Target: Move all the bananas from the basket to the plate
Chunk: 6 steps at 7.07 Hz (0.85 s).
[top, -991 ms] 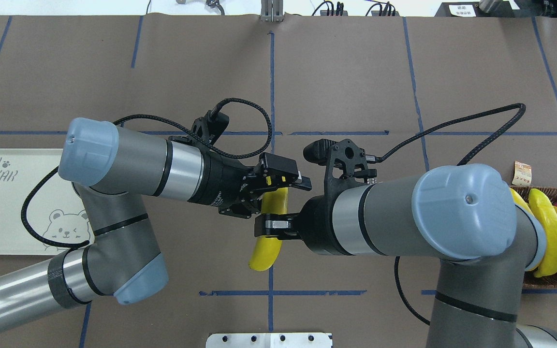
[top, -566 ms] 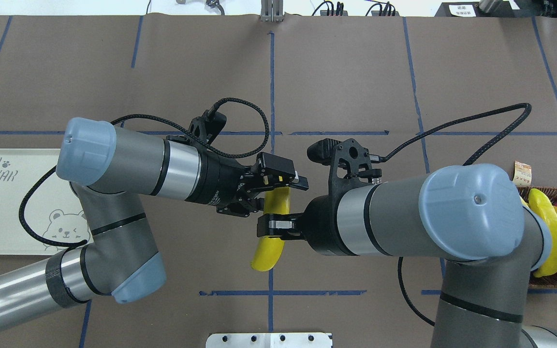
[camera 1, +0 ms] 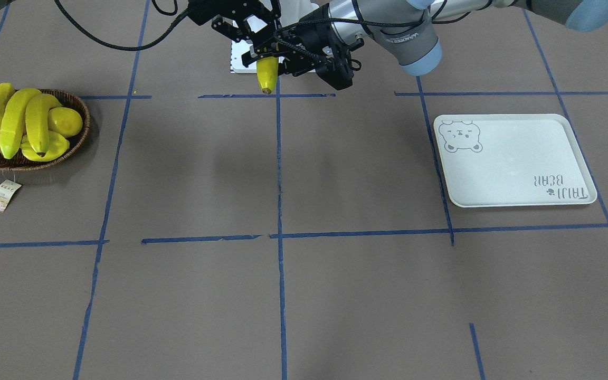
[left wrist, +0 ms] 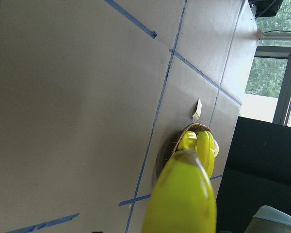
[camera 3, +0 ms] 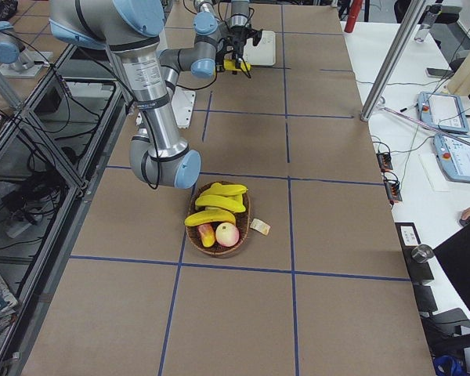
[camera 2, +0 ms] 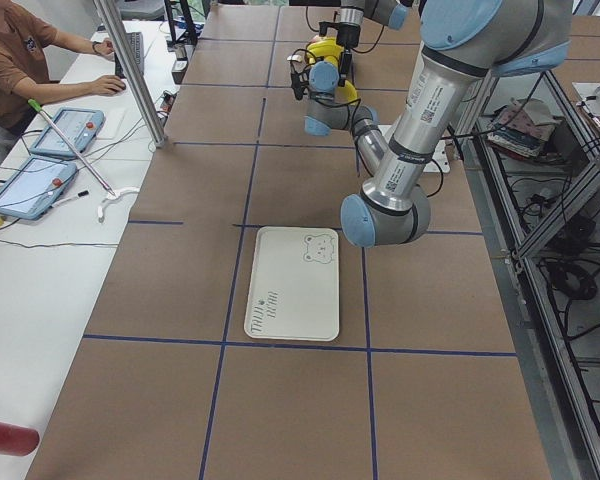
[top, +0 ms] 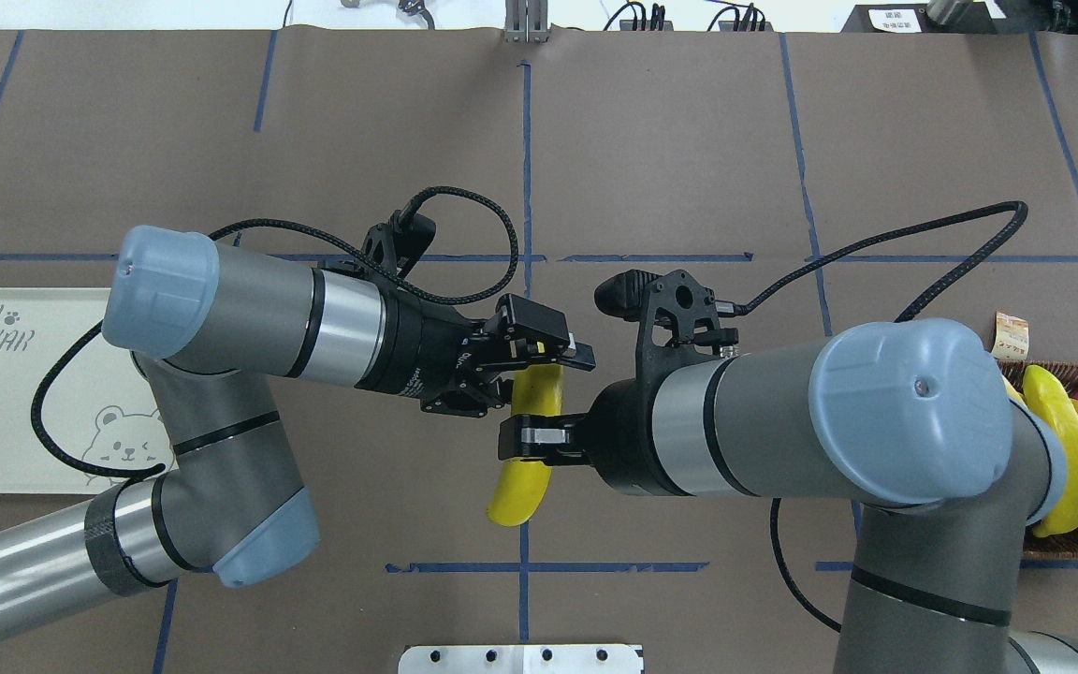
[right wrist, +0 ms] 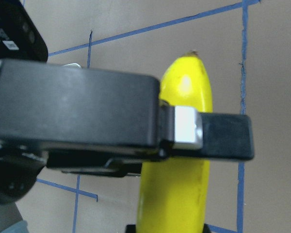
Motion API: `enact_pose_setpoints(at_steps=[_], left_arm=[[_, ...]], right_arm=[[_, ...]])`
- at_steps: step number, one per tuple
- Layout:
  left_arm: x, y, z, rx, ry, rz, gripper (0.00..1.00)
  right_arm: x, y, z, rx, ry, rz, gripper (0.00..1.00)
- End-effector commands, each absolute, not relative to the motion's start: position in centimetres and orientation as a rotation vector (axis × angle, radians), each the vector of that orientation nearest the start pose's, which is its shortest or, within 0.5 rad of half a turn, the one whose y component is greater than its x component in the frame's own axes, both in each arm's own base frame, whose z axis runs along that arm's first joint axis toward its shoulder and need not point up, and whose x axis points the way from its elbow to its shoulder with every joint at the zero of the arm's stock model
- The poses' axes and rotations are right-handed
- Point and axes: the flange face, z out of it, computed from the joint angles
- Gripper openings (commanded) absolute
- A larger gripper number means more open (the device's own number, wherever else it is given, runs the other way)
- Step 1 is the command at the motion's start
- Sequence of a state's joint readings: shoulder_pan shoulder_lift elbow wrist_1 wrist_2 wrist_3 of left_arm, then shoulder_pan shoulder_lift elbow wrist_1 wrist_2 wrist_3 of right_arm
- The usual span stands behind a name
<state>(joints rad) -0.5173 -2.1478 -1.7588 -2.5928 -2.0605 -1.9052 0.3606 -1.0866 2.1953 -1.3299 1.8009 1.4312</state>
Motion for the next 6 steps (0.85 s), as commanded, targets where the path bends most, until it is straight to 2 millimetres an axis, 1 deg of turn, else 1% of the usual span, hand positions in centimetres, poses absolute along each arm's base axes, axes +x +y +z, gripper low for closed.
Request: enact_pose_setpoints(at_steps=[1,2,3,4,6], left_arm=[[45.73,-36.03,13.80,-0.191,1.748,-0.186,0.19],[45.15,-35.70,14.13,-0.188,1.749,-0.183,0.00],[44.94,-35.58,13.92,-0.187,1.755,-0.180,0.00],[44.96,-35.59,13.93,-0.188,1.753,-0.182,0.00],[44.90,-35.56,13.87,-0.189,1.755,-0.182,0.00]], right_arm=[[-41.88,-27.60,11.14,0.144,-1.348,0.031,0.03],[-41.88,-27.59,11.14,0.144,-1.348,0.028,0.04],[-41.87,-27.44,11.09,0.137,-1.351,0.024,0.53],[-41.73,-27.39,10.91,0.139,-1.357,0.023,1.00],[-41.24,-27.19,10.56,0.142,-1.368,0.020,1.00]])
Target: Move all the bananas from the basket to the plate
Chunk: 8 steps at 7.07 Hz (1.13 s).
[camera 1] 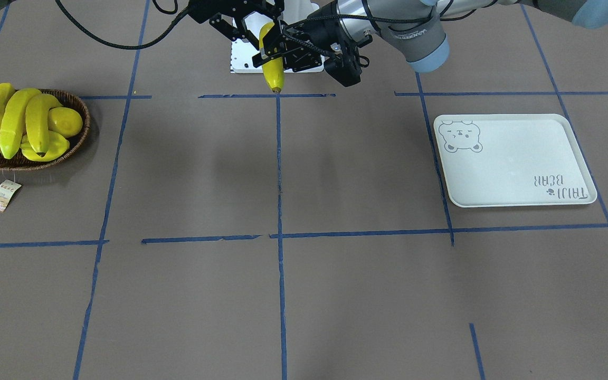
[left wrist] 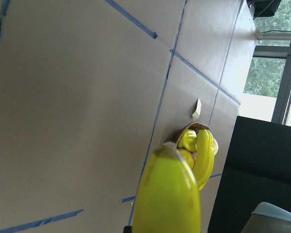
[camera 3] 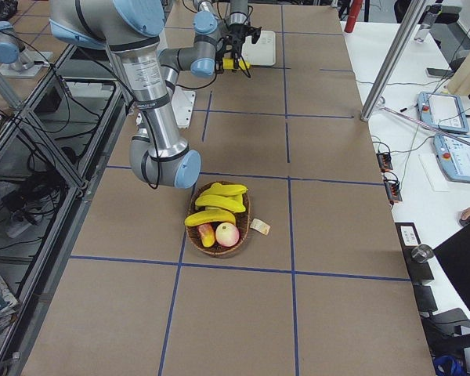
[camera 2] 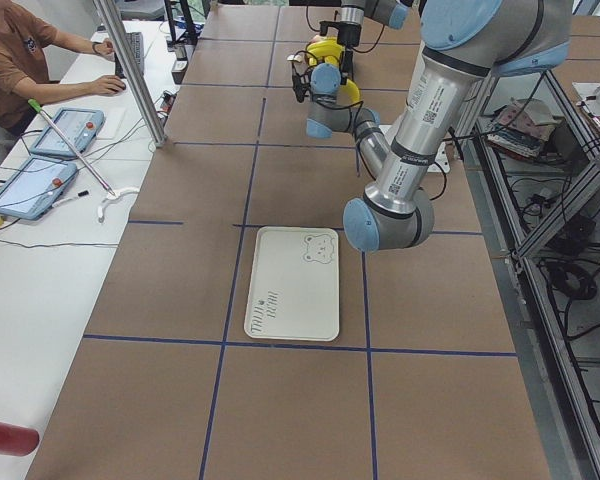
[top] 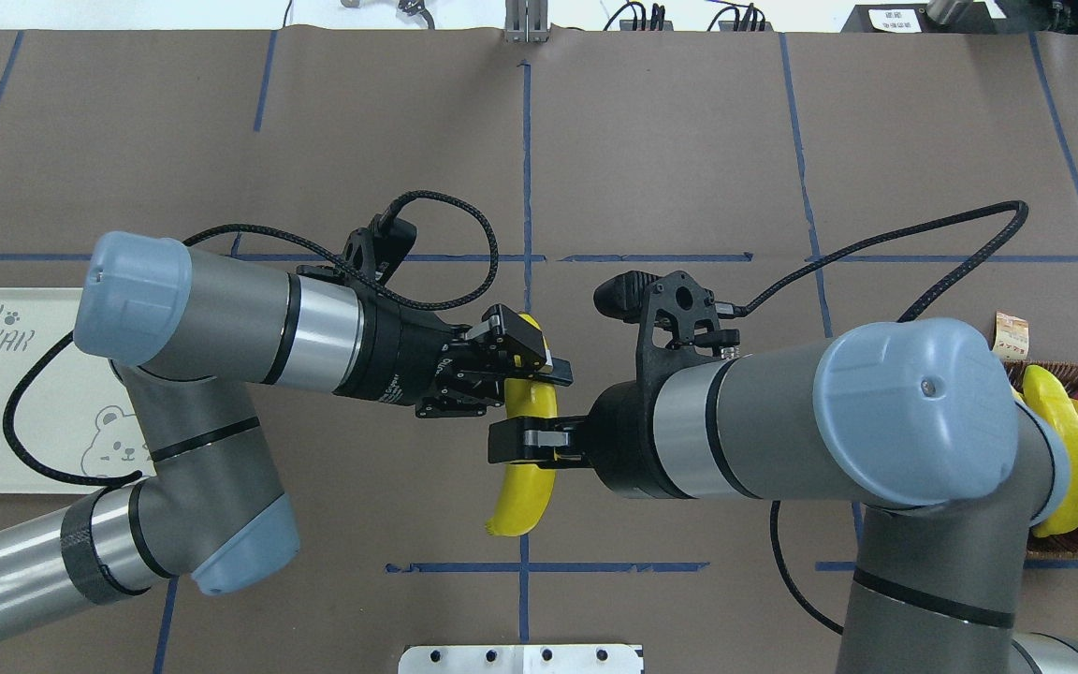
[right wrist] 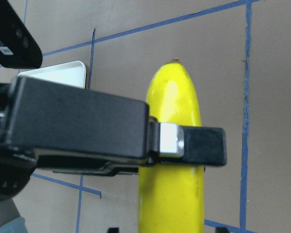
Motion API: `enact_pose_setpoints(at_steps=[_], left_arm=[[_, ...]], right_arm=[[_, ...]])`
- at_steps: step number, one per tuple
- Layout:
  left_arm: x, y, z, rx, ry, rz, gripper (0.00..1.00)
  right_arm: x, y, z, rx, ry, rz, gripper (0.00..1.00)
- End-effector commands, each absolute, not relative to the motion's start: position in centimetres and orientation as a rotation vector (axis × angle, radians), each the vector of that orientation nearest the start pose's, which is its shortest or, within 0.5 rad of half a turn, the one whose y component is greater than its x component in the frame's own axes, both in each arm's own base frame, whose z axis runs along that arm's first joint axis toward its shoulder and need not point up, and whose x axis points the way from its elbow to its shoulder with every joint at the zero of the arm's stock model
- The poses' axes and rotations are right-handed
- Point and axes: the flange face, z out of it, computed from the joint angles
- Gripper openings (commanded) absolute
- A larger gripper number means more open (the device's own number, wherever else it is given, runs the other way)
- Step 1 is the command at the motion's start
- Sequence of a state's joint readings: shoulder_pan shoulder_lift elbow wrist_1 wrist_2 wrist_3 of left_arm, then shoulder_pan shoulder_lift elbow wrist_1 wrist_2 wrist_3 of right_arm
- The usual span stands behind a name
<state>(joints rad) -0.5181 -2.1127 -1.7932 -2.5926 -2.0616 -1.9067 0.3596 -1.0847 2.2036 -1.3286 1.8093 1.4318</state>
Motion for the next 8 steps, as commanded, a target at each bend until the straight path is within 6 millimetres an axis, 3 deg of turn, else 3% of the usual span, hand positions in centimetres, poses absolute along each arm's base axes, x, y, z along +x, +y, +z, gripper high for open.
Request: enact_pose_setpoints(at_steps=[1,2,3,4,5,7,8], left_arm=[[44.9,-35.6,14.0,-0.189,1.752,-0.185,0.00],[44.9,-36.2,14.2,-0.184,1.738,-0.203,0.00],[44.4,-38.0,15.0,-0.161,1.720,-0.238,0.00],[44.1,-40.7,17.1,-0.155,1.638,-0.309,0.00],[43.2,-42.2,19.7,-0.133,1.552,-0.351,0.00],[39.2,-44.6,24.9,-0.025,1.406,-0.367,0.00],[37.0,-45.2,29.1,-0.009,1.337,-0.405,0.00]], right_arm=[[-40.6,-27.1,10.2,0.146,-1.380,0.019,1.00],[-39.8,-26.9,9.9,0.144,-1.389,0.016,1.00],[-38.5,-26.3,10.2,0.136,-1.394,0.008,1.00],[-36.7,-25.7,11.4,0.134,-1.388,0.009,1.00],[-35.4,-25.5,12.5,0.135,-1.375,0.018,1.00],[-33.2,-27.9,16.3,0.162,-1.287,0.098,1.00],[-32.6,-29.1,18.1,0.169,-1.242,0.134,1.00]])
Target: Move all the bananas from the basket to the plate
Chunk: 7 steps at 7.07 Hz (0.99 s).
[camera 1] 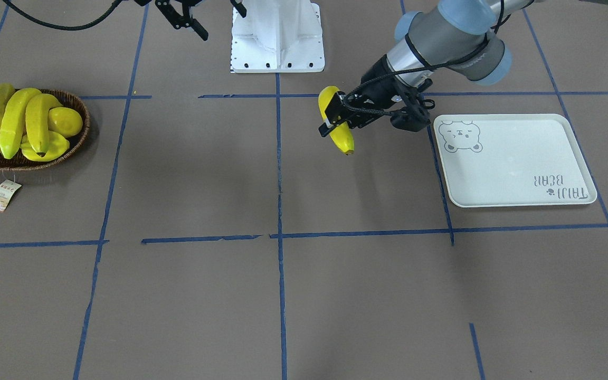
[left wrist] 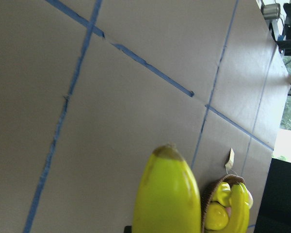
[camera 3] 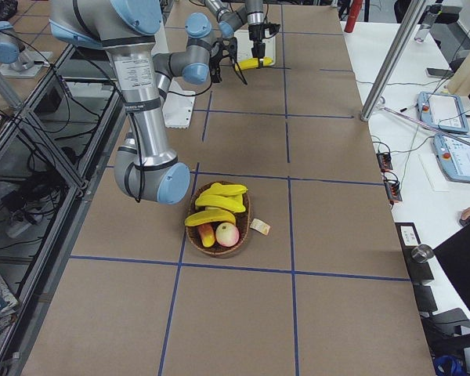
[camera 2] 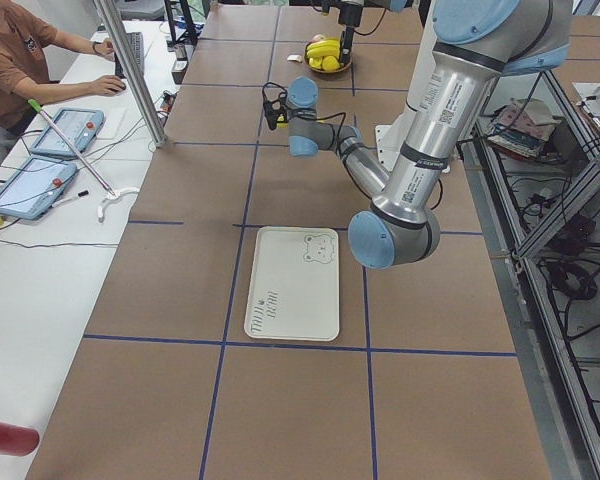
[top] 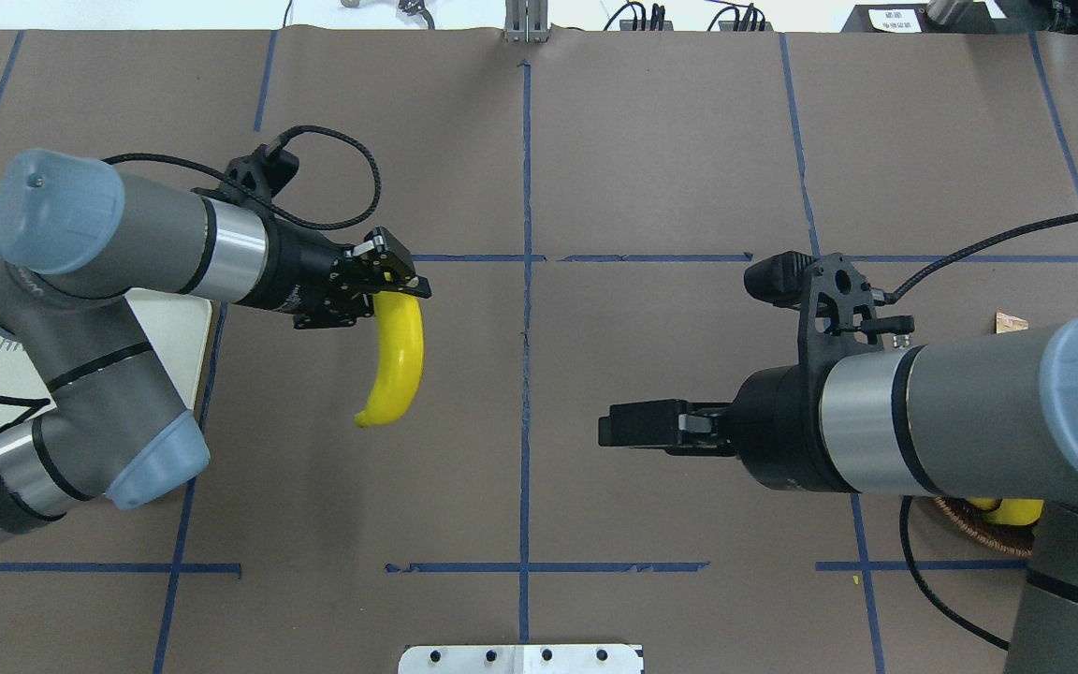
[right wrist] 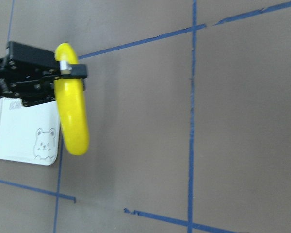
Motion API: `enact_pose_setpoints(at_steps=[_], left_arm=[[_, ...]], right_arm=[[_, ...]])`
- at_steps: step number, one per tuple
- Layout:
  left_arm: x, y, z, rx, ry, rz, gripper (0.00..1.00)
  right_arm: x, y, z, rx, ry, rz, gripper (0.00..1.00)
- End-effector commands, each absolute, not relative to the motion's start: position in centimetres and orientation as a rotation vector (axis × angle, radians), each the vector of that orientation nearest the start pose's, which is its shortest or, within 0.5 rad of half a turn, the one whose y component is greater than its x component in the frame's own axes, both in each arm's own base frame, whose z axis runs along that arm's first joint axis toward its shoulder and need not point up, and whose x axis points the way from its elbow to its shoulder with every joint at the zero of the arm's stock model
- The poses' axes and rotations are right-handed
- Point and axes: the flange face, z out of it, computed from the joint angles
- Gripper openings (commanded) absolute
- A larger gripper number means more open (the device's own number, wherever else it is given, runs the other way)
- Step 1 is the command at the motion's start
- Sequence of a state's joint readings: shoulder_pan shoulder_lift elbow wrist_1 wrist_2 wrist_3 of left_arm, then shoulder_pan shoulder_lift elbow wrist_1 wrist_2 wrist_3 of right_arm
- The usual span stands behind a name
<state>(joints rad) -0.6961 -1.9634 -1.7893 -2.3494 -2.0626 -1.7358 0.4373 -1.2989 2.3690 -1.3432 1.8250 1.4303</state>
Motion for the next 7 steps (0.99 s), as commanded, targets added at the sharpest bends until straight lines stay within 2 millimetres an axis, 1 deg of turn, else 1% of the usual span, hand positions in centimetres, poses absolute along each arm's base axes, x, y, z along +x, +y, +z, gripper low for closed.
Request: enact_pose_setpoints(at_steps=[1,2,3,4,5,6,7], left_arm=[[33.9,-46.0,34.3,0.045,1.256,-0.402,0.00],[30.5,-45.6,40.5,0.095,1.152,-0.358,0.00],[27.1,-44.4,45.9,0.122,1.062,-0.317,0.00],[23.8,-43.6,49.2,0.141,1.003,-0.304,0.00],[21.5,-42.7,51.8,0.144,0.956,-0.305,0.00],[20.2,-41.8,54.6,0.141,0.908,-0.275,0.00],[19.6,-41.8,57.2,0.126,0.867,-0.269,0.00]], right_arm=[[-32.1,-30.2,19.6,0.175,-1.206,0.163,1.00],[-32.0,-31.2,21.0,0.181,-1.169,0.187,1.00],[-32.1,-31.6,22.0,0.190,-1.143,0.202,1.00],[-32.4,-31.8,22.3,0.193,-1.134,0.207,1.00],[-32.7,-32.0,22.5,0.192,-1.128,0.209,1.00],[-32.7,-32.0,22.4,0.194,-1.129,0.209,1.00],[-32.6,-31.9,22.3,0.194,-1.132,0.208,1.00]])
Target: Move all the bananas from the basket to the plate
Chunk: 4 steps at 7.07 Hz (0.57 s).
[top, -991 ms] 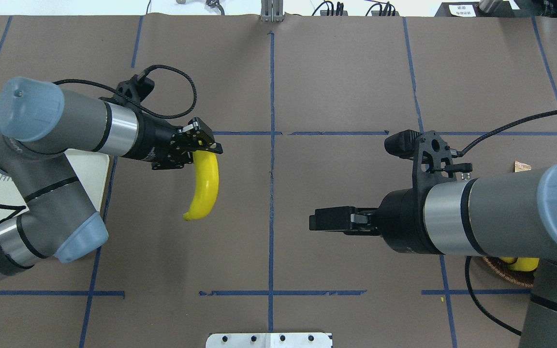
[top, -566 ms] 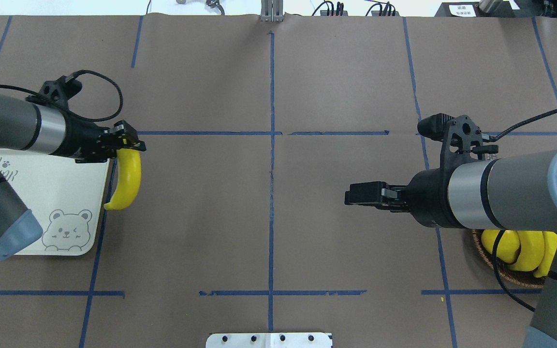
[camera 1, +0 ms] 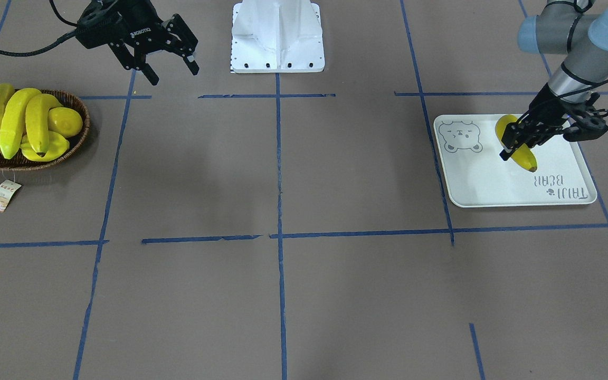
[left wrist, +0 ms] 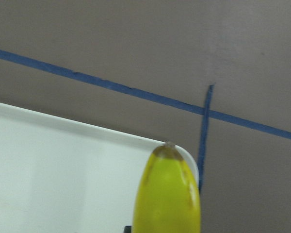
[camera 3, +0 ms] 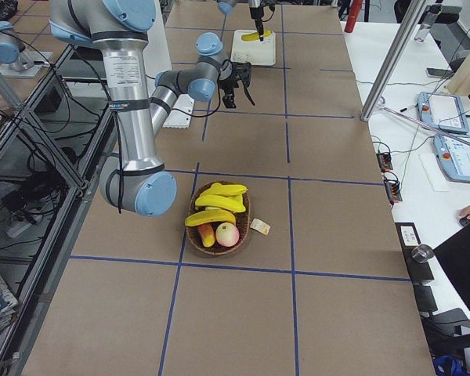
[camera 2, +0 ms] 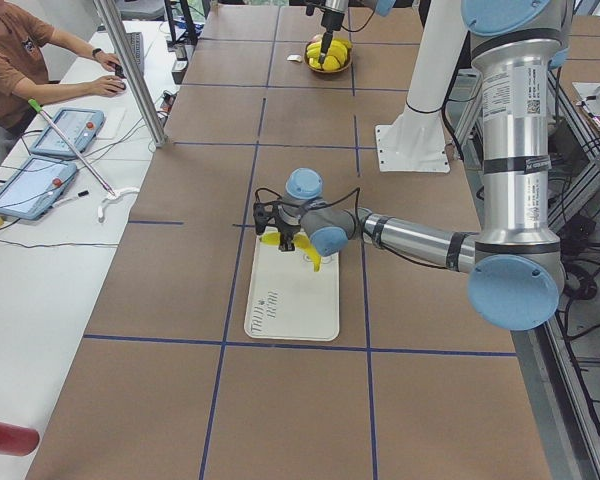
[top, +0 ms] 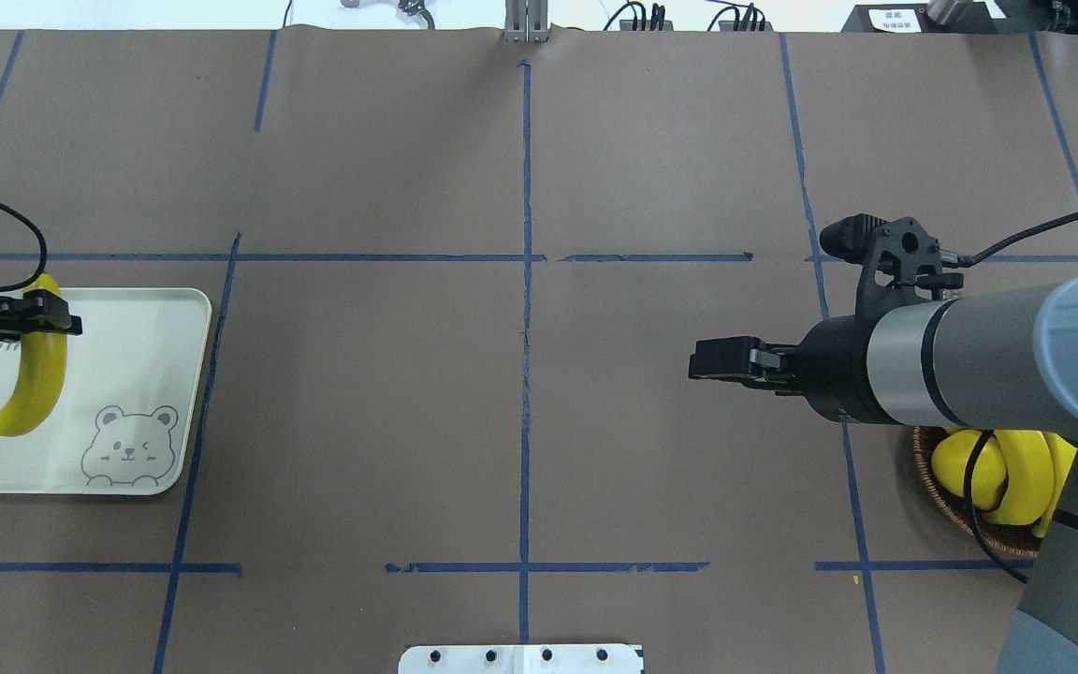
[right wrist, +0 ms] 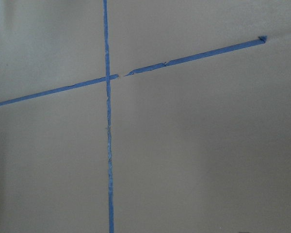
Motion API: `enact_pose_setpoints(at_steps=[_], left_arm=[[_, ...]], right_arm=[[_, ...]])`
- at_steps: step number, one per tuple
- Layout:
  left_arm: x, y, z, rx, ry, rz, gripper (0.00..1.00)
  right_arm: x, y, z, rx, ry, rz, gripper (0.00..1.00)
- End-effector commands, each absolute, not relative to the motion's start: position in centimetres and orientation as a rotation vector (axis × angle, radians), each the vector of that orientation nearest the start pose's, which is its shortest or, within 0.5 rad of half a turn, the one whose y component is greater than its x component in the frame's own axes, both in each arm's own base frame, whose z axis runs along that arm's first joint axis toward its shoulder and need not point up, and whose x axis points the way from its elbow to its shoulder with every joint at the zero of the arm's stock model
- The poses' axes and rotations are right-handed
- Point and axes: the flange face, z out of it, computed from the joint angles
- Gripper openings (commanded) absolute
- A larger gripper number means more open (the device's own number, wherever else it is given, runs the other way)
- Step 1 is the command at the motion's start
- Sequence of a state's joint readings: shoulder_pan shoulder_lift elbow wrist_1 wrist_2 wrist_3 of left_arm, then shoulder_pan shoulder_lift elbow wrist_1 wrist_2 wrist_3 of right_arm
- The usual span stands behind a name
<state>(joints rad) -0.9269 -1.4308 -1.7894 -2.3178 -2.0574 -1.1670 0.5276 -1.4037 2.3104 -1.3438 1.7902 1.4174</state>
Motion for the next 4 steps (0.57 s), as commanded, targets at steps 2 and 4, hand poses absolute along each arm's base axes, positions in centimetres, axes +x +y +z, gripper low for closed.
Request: enact_pose_setpoints(at_steps=[2,4], left_arm=[[19.0,-42.0,60.2,0.108,0.823,-0.278,0.00],[18.2,-42.3,62.0,0.136,0.773,-0.277,0.00]], right_arm=[[-32.7,-32.0,22.3,0.195,-1.130,0.209,1.00],[-32.6,-32.0,22.3,0.195,-1.132,0.209,1.00]])
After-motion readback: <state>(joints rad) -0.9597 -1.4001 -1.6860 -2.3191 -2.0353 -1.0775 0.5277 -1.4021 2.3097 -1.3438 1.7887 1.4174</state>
